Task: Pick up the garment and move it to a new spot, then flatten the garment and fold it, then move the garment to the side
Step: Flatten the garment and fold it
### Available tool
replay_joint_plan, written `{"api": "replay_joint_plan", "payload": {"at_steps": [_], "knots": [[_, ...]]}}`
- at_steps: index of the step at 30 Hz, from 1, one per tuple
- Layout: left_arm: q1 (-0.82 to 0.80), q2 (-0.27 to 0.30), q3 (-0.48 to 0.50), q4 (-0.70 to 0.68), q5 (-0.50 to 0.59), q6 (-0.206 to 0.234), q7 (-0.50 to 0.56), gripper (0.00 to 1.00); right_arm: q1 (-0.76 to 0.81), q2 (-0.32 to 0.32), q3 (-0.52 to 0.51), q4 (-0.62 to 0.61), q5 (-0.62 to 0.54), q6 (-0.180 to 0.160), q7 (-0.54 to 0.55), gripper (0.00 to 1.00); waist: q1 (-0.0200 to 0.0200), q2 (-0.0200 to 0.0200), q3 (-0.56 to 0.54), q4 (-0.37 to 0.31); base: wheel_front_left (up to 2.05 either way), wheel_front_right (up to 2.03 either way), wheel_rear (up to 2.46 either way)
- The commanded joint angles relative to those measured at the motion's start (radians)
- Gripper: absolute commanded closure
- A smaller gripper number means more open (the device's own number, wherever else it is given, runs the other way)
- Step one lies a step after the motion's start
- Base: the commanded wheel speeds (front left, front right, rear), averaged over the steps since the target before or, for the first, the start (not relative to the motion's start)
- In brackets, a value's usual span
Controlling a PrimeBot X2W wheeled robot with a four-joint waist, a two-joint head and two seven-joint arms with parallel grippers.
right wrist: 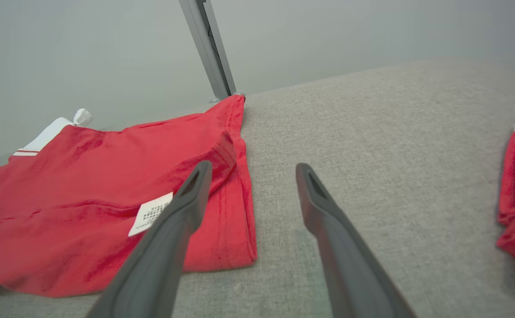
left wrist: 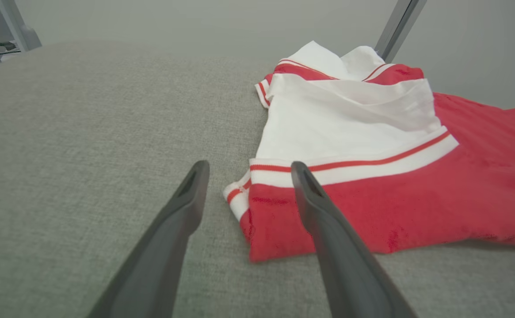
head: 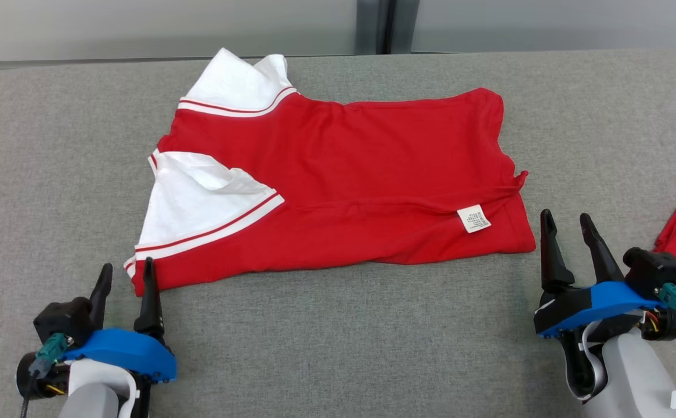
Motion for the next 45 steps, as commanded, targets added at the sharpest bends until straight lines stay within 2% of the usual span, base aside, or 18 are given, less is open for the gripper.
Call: {"api": "replay_joint_plan", "payload": {"at_steps": [1, 11, 12, 13, 14, 29, 30, 31, 32, 36, 45], "knots": [[0.015, -0.007, -0.006, 0.018, 0.007, 0.001, -0.002, 0.0, 0.018, -0.005, 0.0, -0.01, 0.01, 0.0, -0.003, 0.0, 0.0002, 0.0002, -0.003, -0.011, 0.0, 0.0, 0.0], [-0.009, -0.008, -0.019, 0.134, -0.028, 0.001, 0.004, 0.0, 0.033, -0.005, 0.016, -0.008, 0.012, 0.0, -0.003, 0.0, 0.0002, 0.0002, 0.01, -0.032, 0.0, 0.0, 0.0], [-0.012, -0.009, -0.02, 0.139, -0.035, 0.001, 0.004, 0.27, 0.032, -0.005, 0.023, -0.002, 0.01, 0.0, -0.003, 0.0, 0.0002, 0.0002, 0.012, -0.033, 0.0, 0.0, 0.0], [-0.017, -0.009, -0.023, 0.141, -0.04, 0.001, 0.004, 0.66, 0.029, -0.005, 0.027, -0.001, 0.012, 0.0, -0.003, 0.0, 0.0002, 0.0002, 0.014, -0.033, 0.0, 0.0, 0.0], [-0.024, -0.009, -0.029, 0.14, -0.043, 0.001, 0.004, 1.0, 0.028, -0.005, 0.031, 0.003, 0.014, 0.0, -0.003, 0.0, 0.0002, 0.0002, 0.016, -0.033, 0.0, 0.0, 0.0], [-0.049, 0.019, -0.122, 0.073, -0.117, 0.001, 0.002, 1.0, -0.05, -0.005, 0.103, 0.165, 0.086, 0.0, -0.002, 0.0, 0.0002, 0.0002, 0.049, -0.001, 0.0, 0.0, 0.0], [-0.048, 0.022, -0.125, 0.069, -0.121, 0.001, 0.001, 1.0, -0.055, -0.004, 0.109, 0.182, 0.089, 0.0, -0.001, 0.22, 0.0002, 0.0002, 0.05, 0.001, 0.0, 0.0, 0.0], [-0.048, 0.024, -0.127, 0.066, -0.125, 0.001, 0.0, 1.0, -0.06, -0.003, 0.114, 0.197, 0.09, 0.0, -0.001, 0.74, 0.0002, 0.0002, 0.051, 0.004, 0.0, 0.0, 0.0], [-0.048, 0.026, -0.129, 0.062, -0.126, 0.001, 0.0, 1.0, -0.063, -0.003, 0.12, 0.21, 0.086, 0.0, -0.001, 1.0, 0.0002, 0.0002, 0.052, 0.005, 0.0, 0.0, 0.0], [-0.036, 0.029, -0.13, 0.059, -0.13, 0.001, 0.0, 1.0, -0.05, -0.001, 0.105, 0.229, 0.076, 0.0, 0.0, 1.0, 0.0002, 0.0002, 0.03, 0.008, 0.0, 0.0, 0.0], [0.069, -0.002, -0.082, 0.096, -0.085, 0.002, -0.001, 1.0, 0.095, -0.007, 0.038, 0.203, 0.054, 0.0, -0.002, 1.0, 0.0002, 0.0002, -0.127, 0.001, 0.0, 0.0, 0.0]]}}
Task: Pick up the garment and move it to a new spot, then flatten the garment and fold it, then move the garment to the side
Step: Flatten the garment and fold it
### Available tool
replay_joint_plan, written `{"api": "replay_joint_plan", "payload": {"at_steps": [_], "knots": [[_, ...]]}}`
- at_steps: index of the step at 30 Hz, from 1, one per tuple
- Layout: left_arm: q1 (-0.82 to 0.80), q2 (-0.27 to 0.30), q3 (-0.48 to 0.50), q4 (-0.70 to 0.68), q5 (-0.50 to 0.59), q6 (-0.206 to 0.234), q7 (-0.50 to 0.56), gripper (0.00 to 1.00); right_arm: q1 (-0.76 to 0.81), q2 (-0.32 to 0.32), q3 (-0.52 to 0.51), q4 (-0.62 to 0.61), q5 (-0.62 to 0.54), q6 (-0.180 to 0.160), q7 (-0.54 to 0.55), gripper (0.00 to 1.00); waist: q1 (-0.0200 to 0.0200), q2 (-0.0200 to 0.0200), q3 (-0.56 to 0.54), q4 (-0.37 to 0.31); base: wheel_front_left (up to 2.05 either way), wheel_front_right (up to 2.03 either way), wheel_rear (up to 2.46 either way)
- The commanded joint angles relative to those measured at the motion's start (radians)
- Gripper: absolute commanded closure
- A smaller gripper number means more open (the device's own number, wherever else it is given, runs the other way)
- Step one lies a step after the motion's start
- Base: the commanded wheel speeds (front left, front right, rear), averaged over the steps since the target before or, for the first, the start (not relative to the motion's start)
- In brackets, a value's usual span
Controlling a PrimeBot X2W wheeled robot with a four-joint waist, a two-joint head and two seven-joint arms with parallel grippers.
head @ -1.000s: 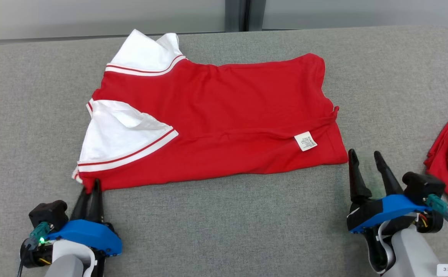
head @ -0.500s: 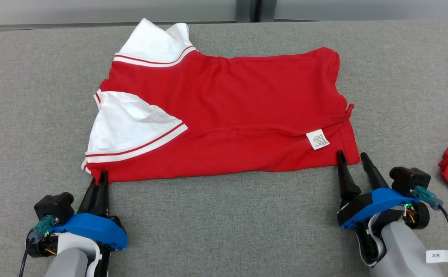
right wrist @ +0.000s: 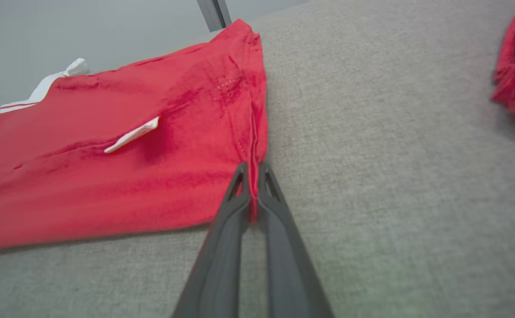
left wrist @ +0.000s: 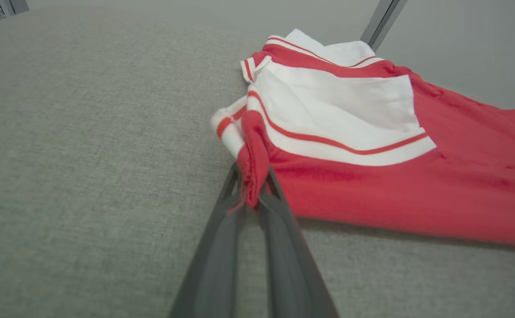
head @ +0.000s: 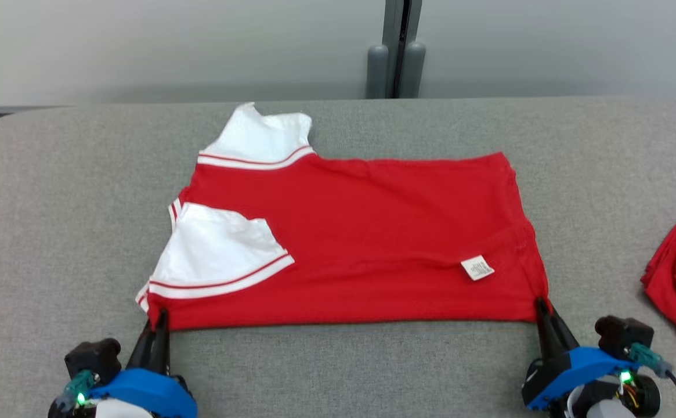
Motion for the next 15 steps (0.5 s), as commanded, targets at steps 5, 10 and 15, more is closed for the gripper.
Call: {"api": "replay_joint_plan", "payload": {"at_steps": [5, 10, 15], "knots": [[0.093, -0.028, 0.037, -0.015, 0.045, 0.003, 0.0, 1.0, 0.115, -0.008, -0.008, -0.03, 0.034, 0.0, -0.001, 1.0, 0.0001, -0.0003, -0.092, -0.016, 0.0, 0.0, 0.0], [0.188, -0.057, 0.037, -0.05, 0.072, 0.002, 0.001, 1.0, 0.197, -0.008, -0.005, -0.068, 0.053, 0.0, 0.0, 1.0, 0.0001, -0.0003, -0.122, -0.014, 0.0, 0.0, 0.0], [0.21, -0.071, 0.037, -0.094, 0.083, 0.002, 0.001, 0.0, 0.2, -0.007, -0.019, -0.077, 0.044, 0.0, 0.0, 0.0, 0.0001, -0.0003, -0.106, -0.004, 0.0, 0.0, 0.0]]}}
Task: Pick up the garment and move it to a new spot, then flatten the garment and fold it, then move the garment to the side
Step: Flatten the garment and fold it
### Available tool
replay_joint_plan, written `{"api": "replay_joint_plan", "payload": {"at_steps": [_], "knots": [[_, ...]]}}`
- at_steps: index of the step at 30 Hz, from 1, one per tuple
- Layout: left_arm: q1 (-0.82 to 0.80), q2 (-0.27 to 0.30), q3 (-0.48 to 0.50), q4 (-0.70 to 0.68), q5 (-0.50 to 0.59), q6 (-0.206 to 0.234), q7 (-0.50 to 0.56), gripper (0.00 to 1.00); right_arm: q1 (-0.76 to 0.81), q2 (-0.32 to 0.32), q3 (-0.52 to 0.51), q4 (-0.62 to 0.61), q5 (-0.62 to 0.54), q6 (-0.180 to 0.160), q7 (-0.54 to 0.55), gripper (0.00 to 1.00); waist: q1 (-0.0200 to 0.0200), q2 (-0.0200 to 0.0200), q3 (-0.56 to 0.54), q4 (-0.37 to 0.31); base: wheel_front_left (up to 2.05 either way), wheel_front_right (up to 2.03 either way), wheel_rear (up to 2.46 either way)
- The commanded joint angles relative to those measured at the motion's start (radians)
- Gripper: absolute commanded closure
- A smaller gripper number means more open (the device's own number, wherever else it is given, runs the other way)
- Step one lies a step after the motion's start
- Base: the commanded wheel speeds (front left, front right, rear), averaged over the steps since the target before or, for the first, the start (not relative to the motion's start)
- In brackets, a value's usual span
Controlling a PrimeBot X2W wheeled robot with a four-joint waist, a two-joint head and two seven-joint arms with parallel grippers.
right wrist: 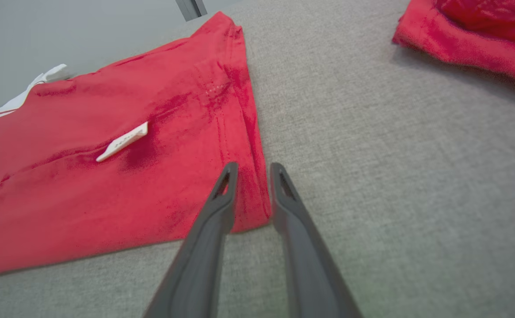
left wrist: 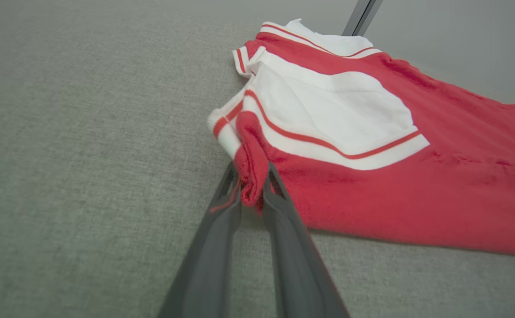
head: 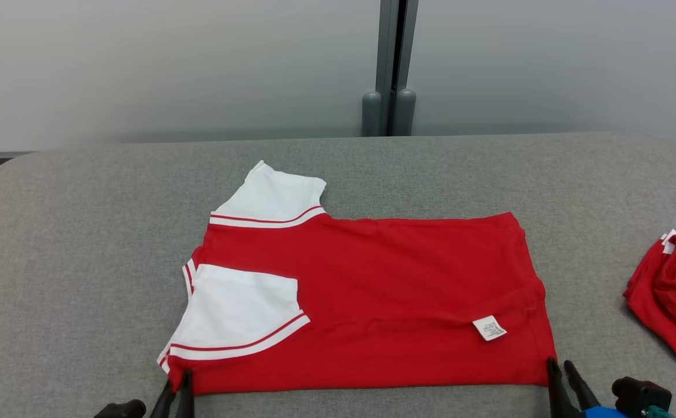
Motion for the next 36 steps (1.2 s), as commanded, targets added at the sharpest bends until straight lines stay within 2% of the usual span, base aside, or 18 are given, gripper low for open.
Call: {"api": "replay_joint_plan", "payload": {"at_steps": [1, 9, 15, 23, 28, 33, 35, 36], "knots": [[-0.011, 0.003, 0.001, -0.021, 0.012, 0.003, 0.0, 0.0, -0.016, -0.007, -0.011, -0.014, -0.016, 0.0, -0.001, 0.0, 0.0001, 0.0, 0.011, 0.007, 0.0, 0.0, 0.0], [-0.105, 0.042, 0.007, -0.16, 0.015, 0.003, 0.001, 0.0, -0.173, -0.006, -0.067, -0.028, -0.113, 0.0, -0.001, 0.0, 0.0001, 0.0, 0.111, 0.022, 0.0, 0.0, 0.0], [-0.252, 0.104, -0.071, -0.159, -0.002, 0.003, 0.0, 0.0, -0.394, -0.006, -0.127, 0.101, -0.267, 0.0, 0.009, 0.0, 0.0001, 0.0, 0.204, 0.031, 0.0, 0.0, 0.0], [-0.42, 0.157, -0.166, -0.143, -0.048, 0.003, 0.001, 0.0, -0.63, -0.006, -0.263, 0.219, -0.486, 0.0, 0.097, 0.0, 0.0001, 0.0, 0.309, 0.051, 0.0, 0.0, 0.0], [-0.445, 0.174, -0.206, -0.147, -0.074, 0.003, 0.001, 0.0, -0.693, -0.006, -0.347, 0.248, -0.603, 0.0, 0.13, 0.0, 0.0001, 0.0, 0.341, 0.065, 0.0, 0.0, 0.0], [-0.438, 0.182, -0.219, -0.149, -0.091, 0.003, 0.001, 0.0, -0.709, -0.003, -0.362, 0.303, -0.667, 0.0, 0.153, 0.0, 0.0001, 0.0, 0.353, 0.071, 0.0, 0.0, 0.0], [-0.436, 0.185, -0.218, -0.149, -0.094, 0.003, 0.001, 0.0, -0.711, -0.003, -0.358, 0.314, -0.667, 0.0, 0.142, 0.04, 0.0001, 0.0, 0.353, 0.071, 0.0, 0.0, 0.0], [-0.437, 0.191, -0.216, -0.149, -0.097, 0.003, 0.001, 0.0, -0.716, -0.001, -0.352, 0.335, -0.671, 0.0, 0.128, 0.67, 0.0001, 0.0, 0.35, 0.067, 0.0, 0.0, 0.0]]}}
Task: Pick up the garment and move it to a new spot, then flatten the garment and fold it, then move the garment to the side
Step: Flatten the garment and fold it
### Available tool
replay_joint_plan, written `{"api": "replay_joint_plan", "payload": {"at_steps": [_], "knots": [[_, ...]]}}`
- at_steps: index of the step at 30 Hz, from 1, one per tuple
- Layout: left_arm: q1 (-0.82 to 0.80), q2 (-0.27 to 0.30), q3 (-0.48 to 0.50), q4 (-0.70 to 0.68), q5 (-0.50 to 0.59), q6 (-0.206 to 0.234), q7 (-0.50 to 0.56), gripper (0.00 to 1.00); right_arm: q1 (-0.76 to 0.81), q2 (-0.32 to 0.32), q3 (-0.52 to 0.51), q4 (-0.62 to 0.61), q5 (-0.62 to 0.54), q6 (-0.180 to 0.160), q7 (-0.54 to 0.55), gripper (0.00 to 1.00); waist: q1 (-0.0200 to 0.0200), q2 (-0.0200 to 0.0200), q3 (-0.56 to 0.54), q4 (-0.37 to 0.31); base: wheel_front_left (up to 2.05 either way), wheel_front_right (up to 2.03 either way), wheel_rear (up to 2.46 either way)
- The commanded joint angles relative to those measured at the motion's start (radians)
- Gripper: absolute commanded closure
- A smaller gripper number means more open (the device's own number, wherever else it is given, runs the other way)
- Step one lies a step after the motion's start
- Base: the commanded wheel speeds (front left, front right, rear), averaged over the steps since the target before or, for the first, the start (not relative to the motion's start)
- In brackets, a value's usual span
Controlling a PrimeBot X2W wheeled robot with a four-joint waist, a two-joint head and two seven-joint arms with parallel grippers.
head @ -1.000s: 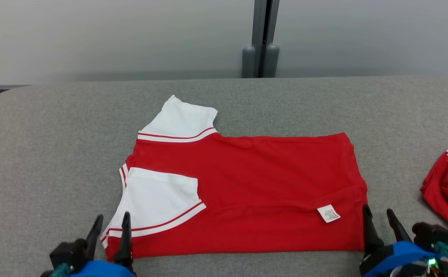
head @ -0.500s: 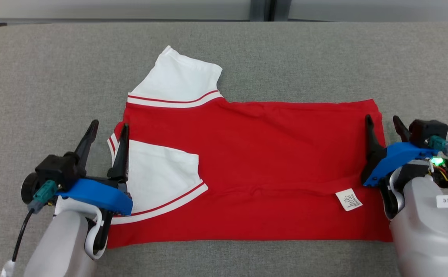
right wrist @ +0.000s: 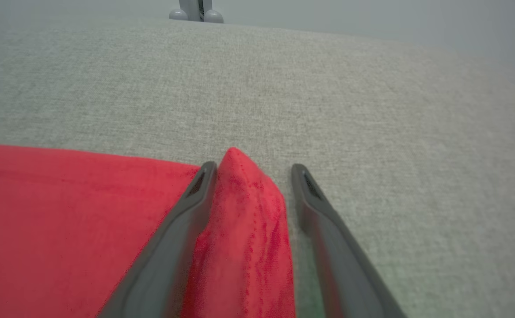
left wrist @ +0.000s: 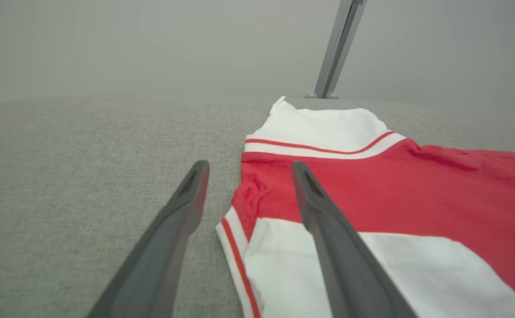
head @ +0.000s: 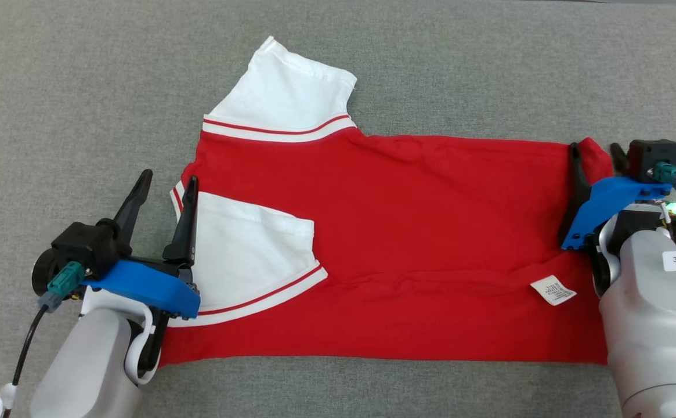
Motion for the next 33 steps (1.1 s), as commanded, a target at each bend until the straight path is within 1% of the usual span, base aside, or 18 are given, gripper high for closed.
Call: {"api": "replay_joint_plan", "payload": {"at_steps": [1, 8, 10, 13, 17, 23, 28, 33], "knots": [[-0.014, 0.009, -0.002, -0.006, -0.001, 0.002, 0.001, 0.0, 0.006, 0.006, 0.007, 0.036, -0.004, 0.0, -0.005, 1.0, 0.0, -0.0002, -0.004, -0.005, 0.0, 0.0, 0.0], [-0.055, 0.022, -0.004, -0.025, 0.005, 0.002, 0.001, 0.0, -0.018, -0.001, 0.002, 0.048, 0.012, 0.0, -0.078, 1.0, 0.0, -0.0002, -0.008, -0.032, 0.0, 0.0, 0.0], [-0.093, 0.025, -0.015, -0.024, 0.005, 0.002, 0.001, 0.0, -0.031, -0.001, 0.005, 0.046, 0.024, 0.0, -0.096, 1.0, 0.0, -0.0002, -0.004, -0.043, 0.0, 0.0, 0.0], [-0.174, 0.041, -0.055, 0.006, -0.002, 0.002, 0.001, 0.0, -0.058, -0.001, 0.039, 0.056, 0.061, 0.0, -0.115, 1.0, 0.0, -0.0002, 0.011, -0.066, 0.0, 0.0, 0.0], [-0.331, 0.07, -0.152, 0.103, -0.023, 0.002, 0.015, 0.0, -0.101, 0.0, 0.134, 0.069, 0.151, 0.0, -0.125, 1.0, 0.0, -0.0002, 0.049, -0.105, 0.0, 0.0, 0.0], [-0.534, 0.116, -0.254, 0.279, -0.081, 0.002, 0.121, 0.0, -0.119, 0.0, 0.341, -0.009, 0.335, 0.0, -0.125, 1.0, 0.0, -0.0002, 0.109, -0.179, 0.0, 0.0, 0.0], [-0.625, 0.149, -0.304, 0.403, -0.119, 0.002, 0.175, 0.0, -0.092, 0.001, 0.47, -0.084, 0.449, 0.0, -0.125, 1.0, 0.0, -0.0002, 0.14, -0.23, 0.0, 0.0, 0.0], [-0.674, 0.178, -0.341, 0.495, -0.158, 0.002, 0.211, 0.0, -0.076, 0.001, 0.557, -0.145, 0.507, 0.0, -0.124, 1.0, 0.0, -0.0002, 0.159, -0.269, 0.0, 0.0, 0.0]]}}
